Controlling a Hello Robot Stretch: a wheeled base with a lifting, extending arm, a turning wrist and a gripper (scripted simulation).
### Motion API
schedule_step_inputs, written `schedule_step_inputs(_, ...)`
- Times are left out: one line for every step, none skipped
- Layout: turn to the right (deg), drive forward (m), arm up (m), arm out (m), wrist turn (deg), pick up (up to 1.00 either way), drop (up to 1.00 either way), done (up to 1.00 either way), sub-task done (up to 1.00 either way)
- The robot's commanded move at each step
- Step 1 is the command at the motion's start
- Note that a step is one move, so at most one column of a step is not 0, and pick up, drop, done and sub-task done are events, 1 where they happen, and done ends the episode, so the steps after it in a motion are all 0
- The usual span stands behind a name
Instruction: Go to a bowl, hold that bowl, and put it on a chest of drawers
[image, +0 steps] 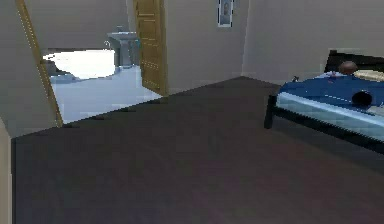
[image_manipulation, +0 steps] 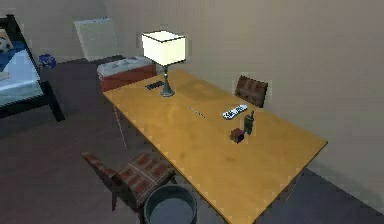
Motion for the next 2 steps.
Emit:
schedule_step_inputs(0.0,0.5,0.0,0.0,0.0,0.0,0.0,0.0,0.0)
schedule_step_inputs(45.0,0.0,0.0,0.0,0.0,0.0,0.0,0.0,0.0)
